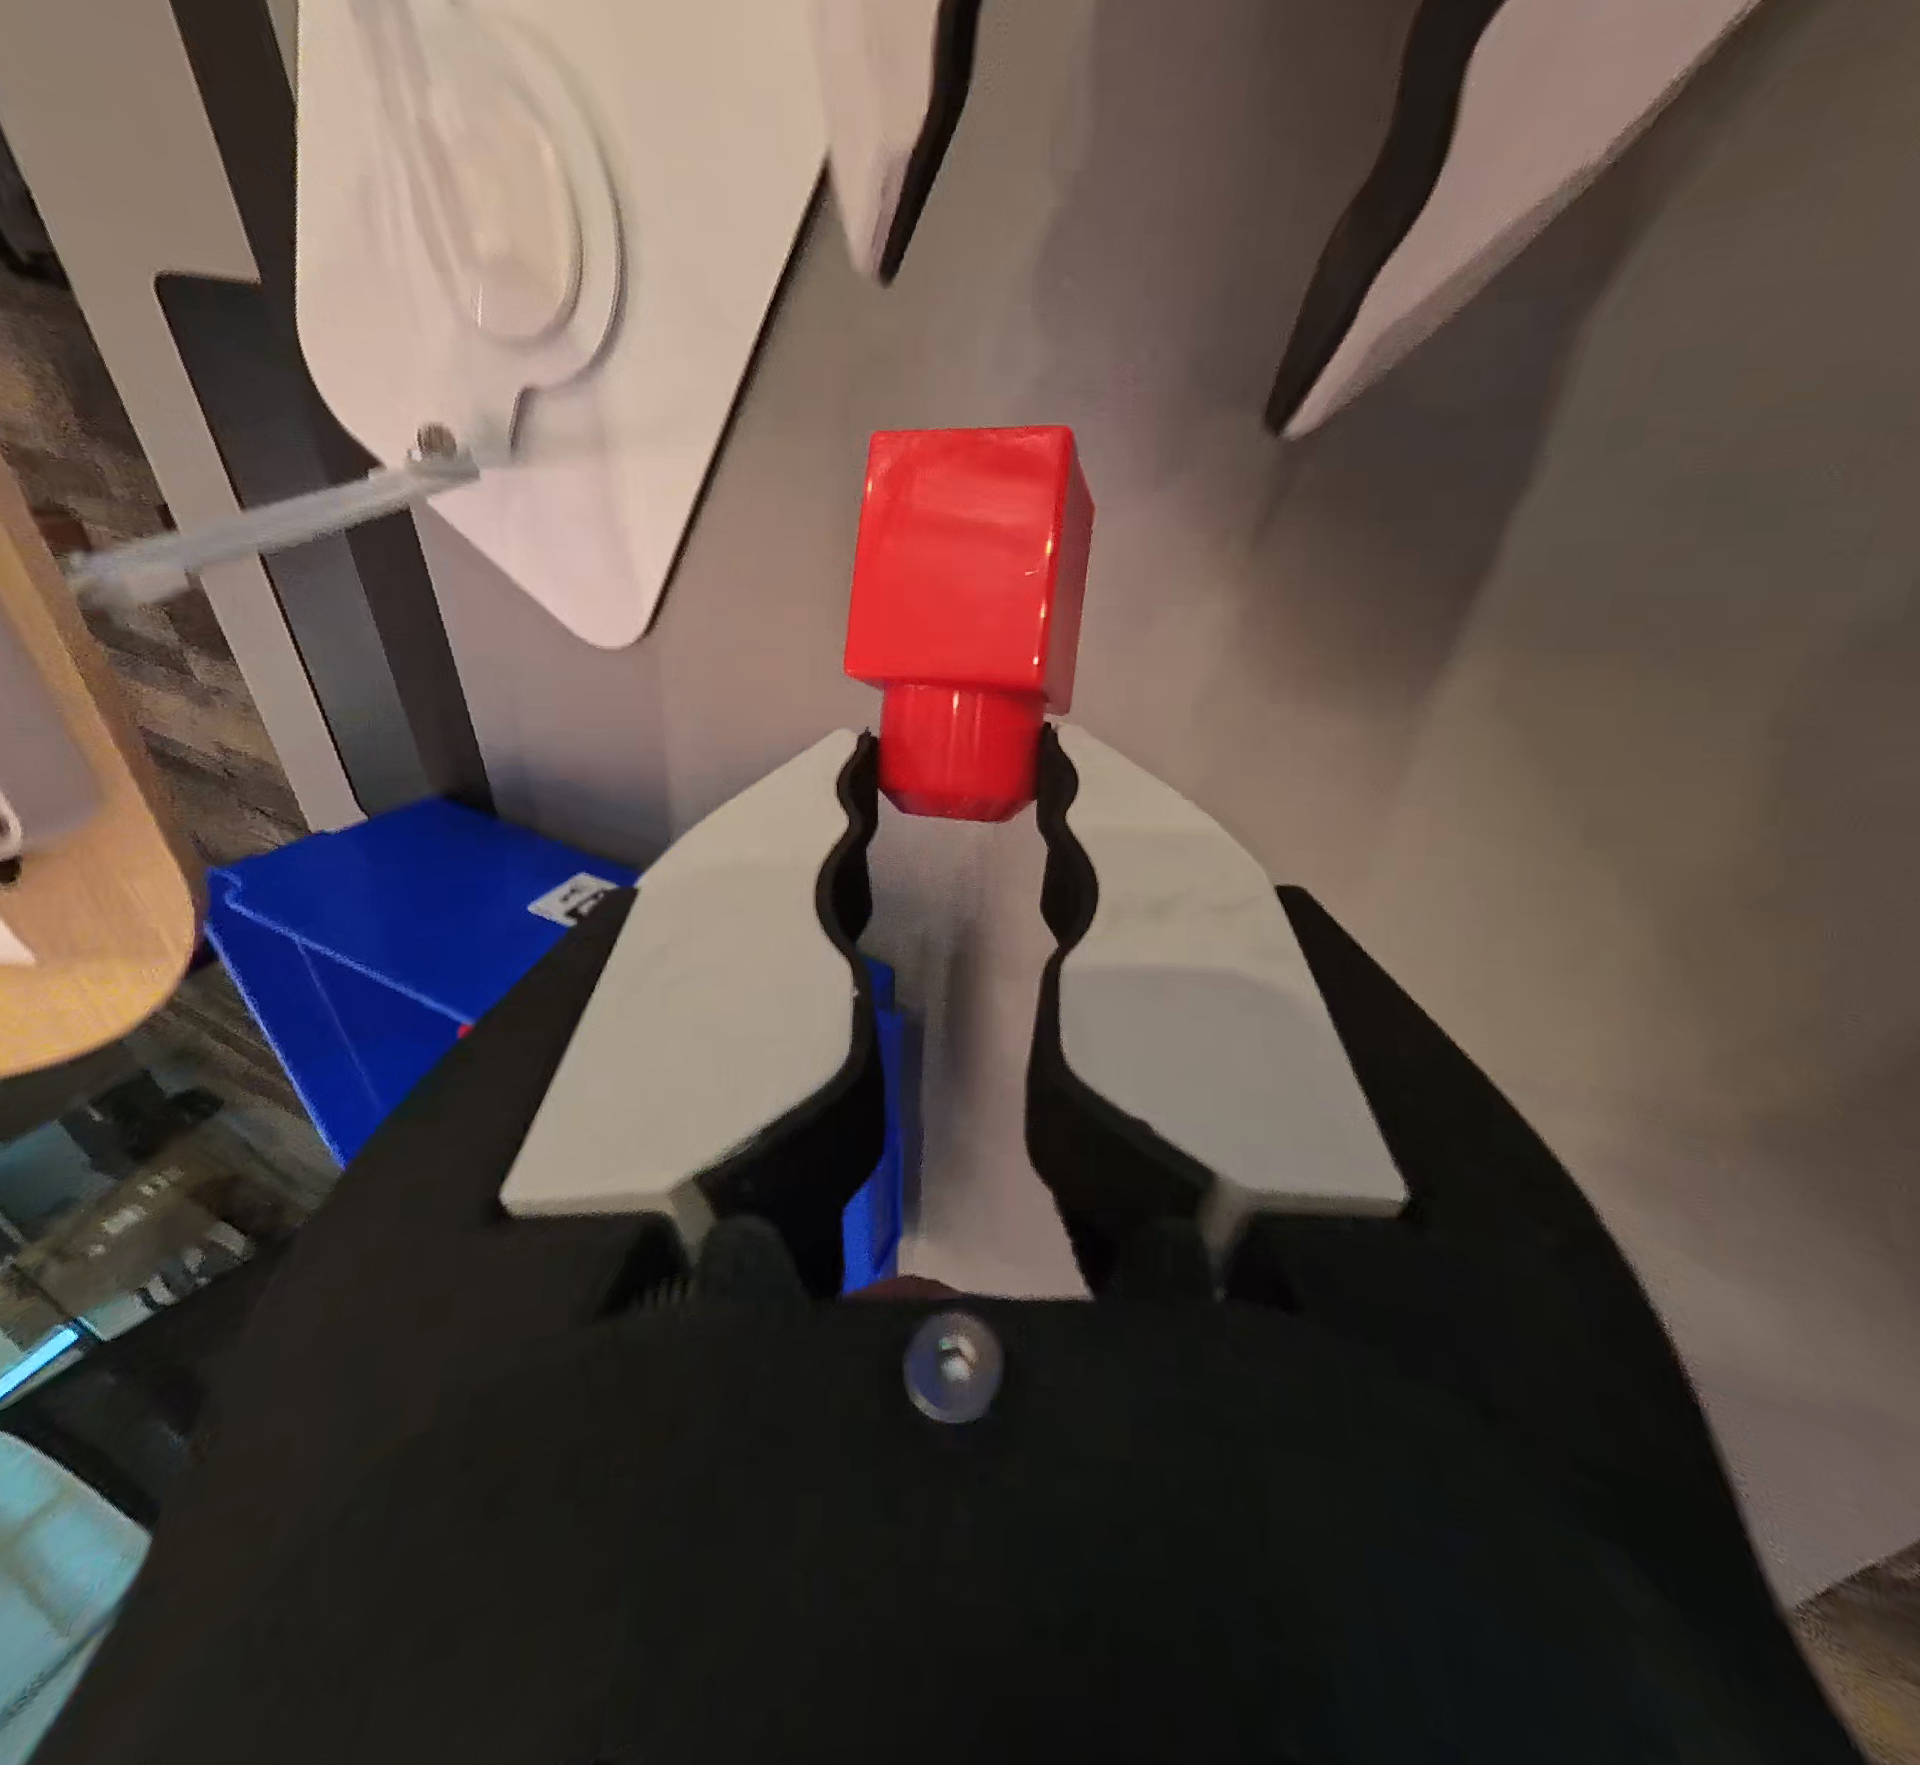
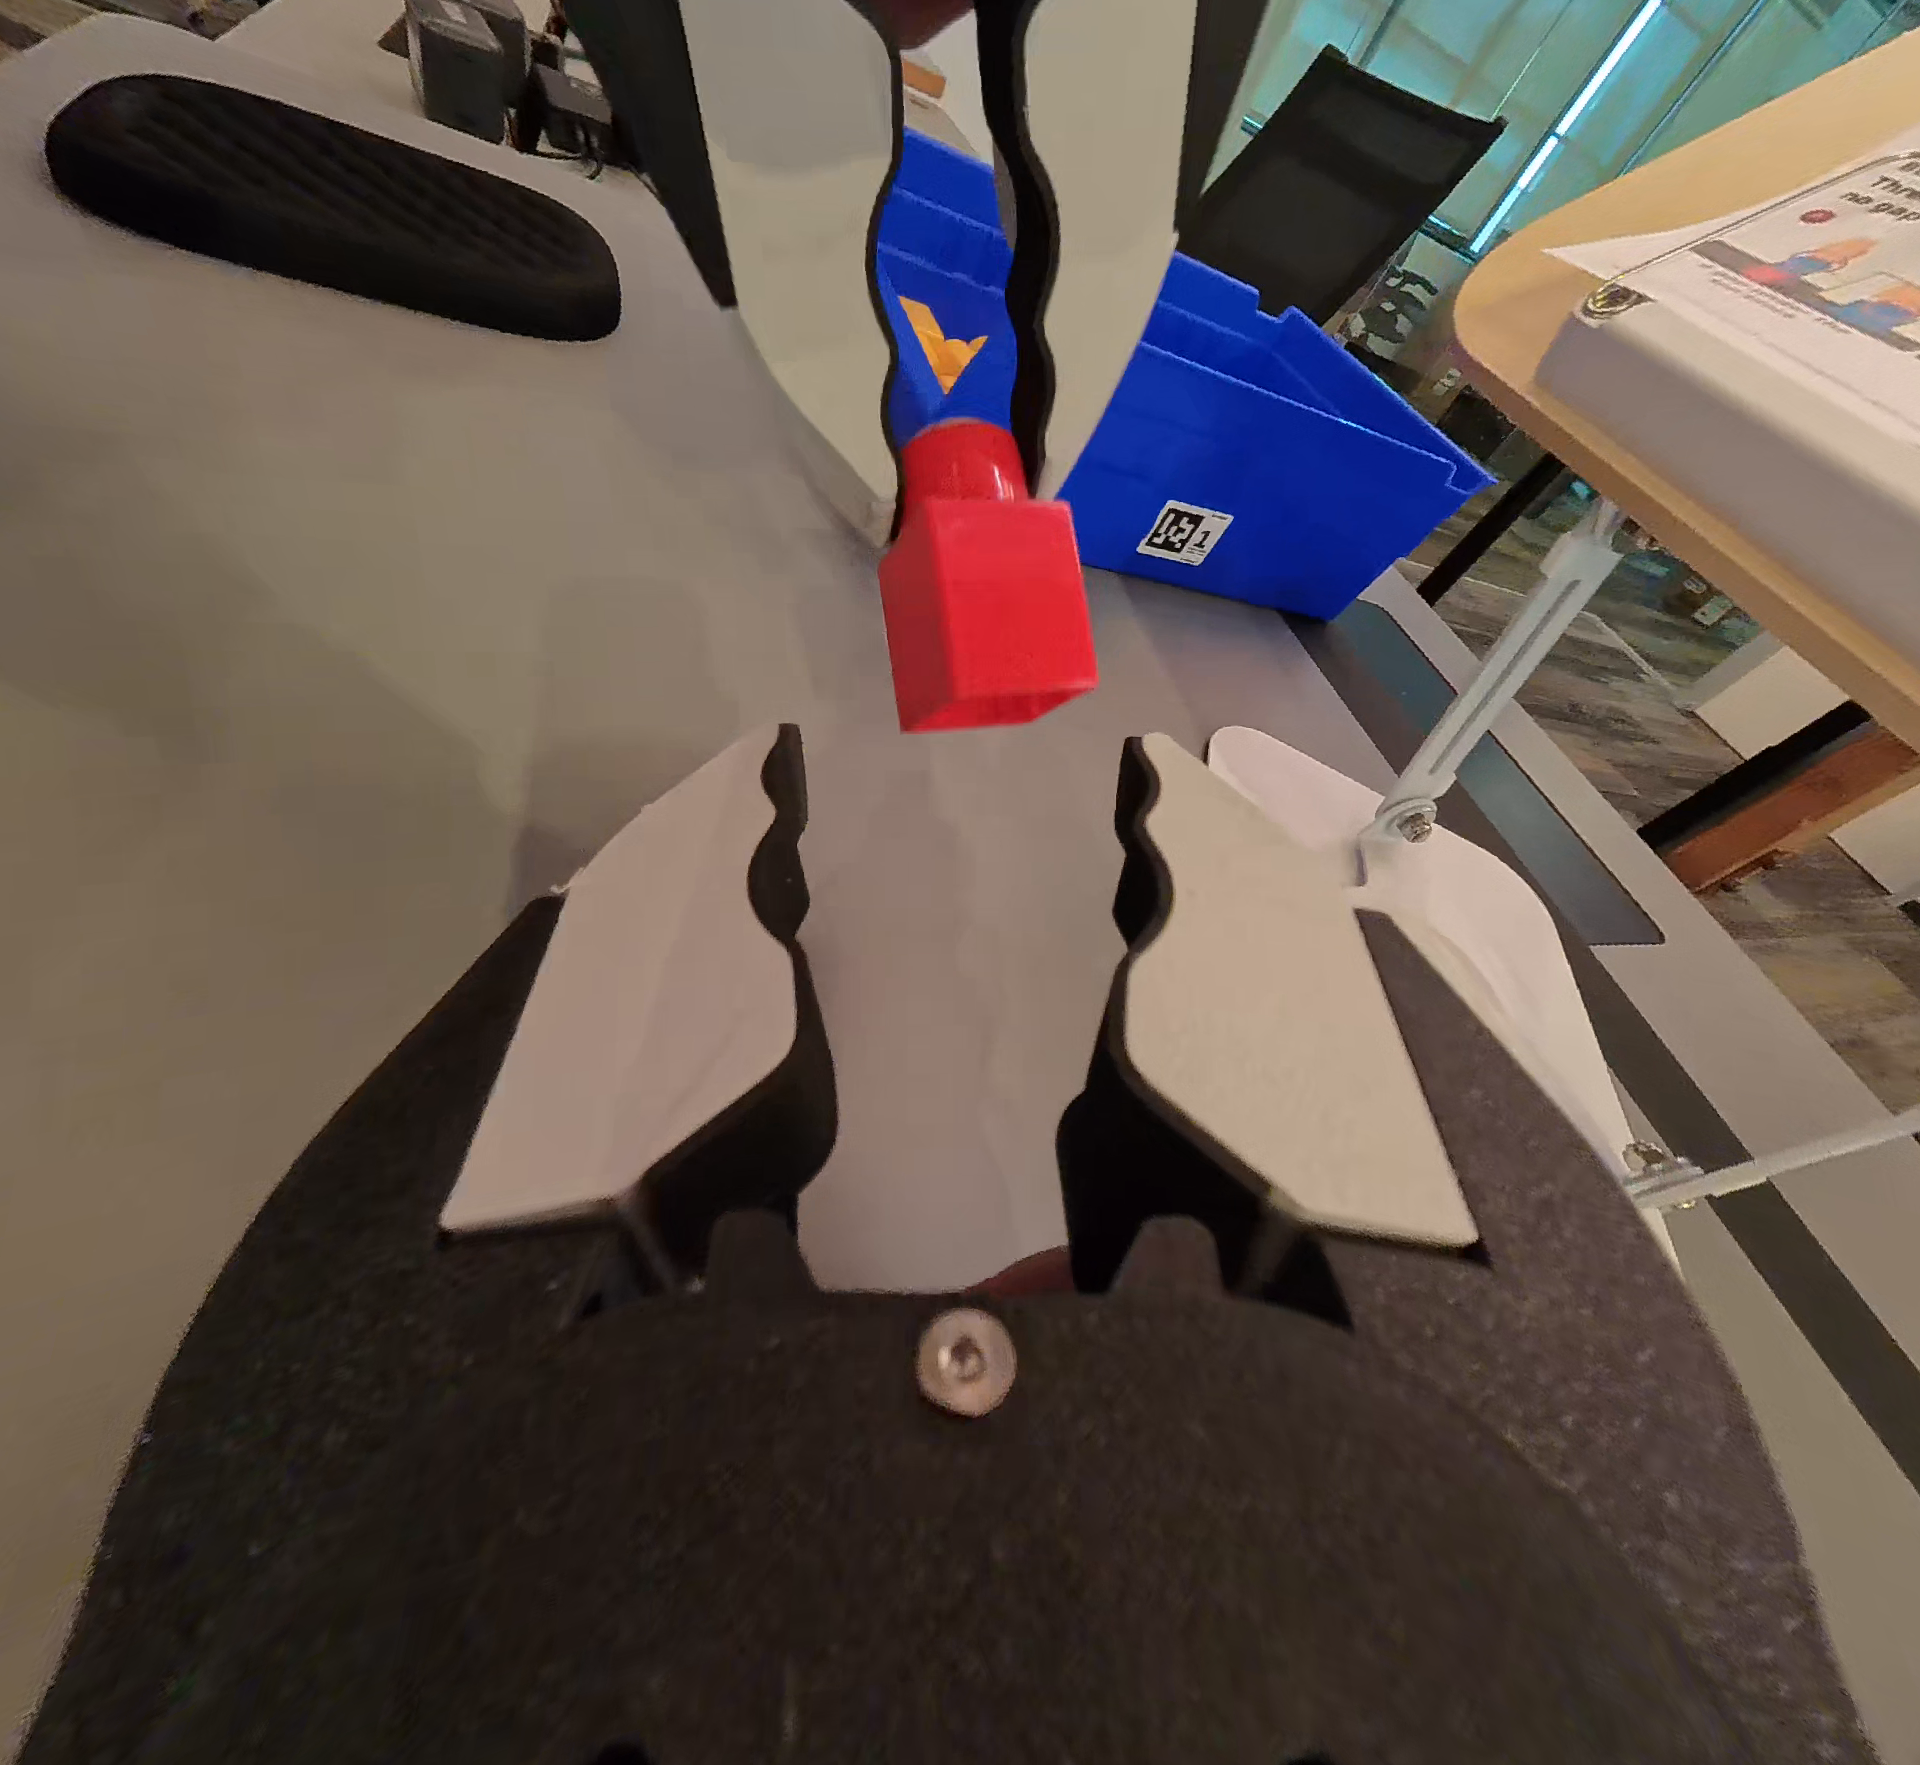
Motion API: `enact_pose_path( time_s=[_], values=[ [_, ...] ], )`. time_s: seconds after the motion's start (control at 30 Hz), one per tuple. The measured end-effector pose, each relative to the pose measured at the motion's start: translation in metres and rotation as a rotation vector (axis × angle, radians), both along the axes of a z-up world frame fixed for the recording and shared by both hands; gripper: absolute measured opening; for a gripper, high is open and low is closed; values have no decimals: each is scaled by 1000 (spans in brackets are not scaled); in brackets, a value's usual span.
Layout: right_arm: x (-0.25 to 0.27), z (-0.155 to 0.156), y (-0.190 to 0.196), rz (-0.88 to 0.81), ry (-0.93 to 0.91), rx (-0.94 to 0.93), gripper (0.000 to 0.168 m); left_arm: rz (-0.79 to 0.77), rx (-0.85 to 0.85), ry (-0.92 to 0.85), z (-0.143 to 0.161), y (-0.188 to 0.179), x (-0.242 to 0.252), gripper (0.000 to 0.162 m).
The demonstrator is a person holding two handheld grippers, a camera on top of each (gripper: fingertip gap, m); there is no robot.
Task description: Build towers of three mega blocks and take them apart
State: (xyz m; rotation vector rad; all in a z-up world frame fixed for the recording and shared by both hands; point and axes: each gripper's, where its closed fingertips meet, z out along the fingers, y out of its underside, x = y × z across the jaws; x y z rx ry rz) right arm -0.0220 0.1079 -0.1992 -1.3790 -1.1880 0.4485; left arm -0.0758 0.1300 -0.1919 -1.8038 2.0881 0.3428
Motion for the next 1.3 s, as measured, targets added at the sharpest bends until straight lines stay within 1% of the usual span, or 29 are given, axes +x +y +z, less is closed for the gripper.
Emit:
enact_pose_path(
  time_s=[0.1,0.23,0.27,0.33,0.37,0.47,0.57,0.67,0.73,0.93,1.1,1.3],
  values=[
    [-1,0,0,2,-4,5,59,-45,22,21,-3,-4,13,29],
    [-1,-4,1,1,-18,-5,58,-105,28,68,-7,-12,24,29],
    [-1,-6,2,0,-25,-9,55,-121,28,68,-7,-15,28,29],
    [0,-10,1,12,-43,-26,40,-142,25,68,-6,-19,33,29],
    [0,-10,1,16,-35,-34,39,-148,28,73,-6,-19,34,29],
    [1,-7,0,37,16,-89,39,-155,6,28,-1,-19,37,29],
    [2,-1,-1,68,83,-139,39,-147,-72,-71,5,-21,41,29],
    [2,0,-2,85,102,-157,40,-148,-137,-131,5,-23,42,29],
    [1,1,-4,98,107,-167,41,-151,-166,-133,6,-24,42,29],
    [-6,-11,-11,130,14,-143,42,-245,-160,34,10,-34,44,29],
    [-8,-12,-19,183,2,-159,40,-322,-152,157,8,-39,46,29],
    [-11,-17,-25,220,-27,-180,40,-348,-125,263,2,-42,43,28]
  ],
)
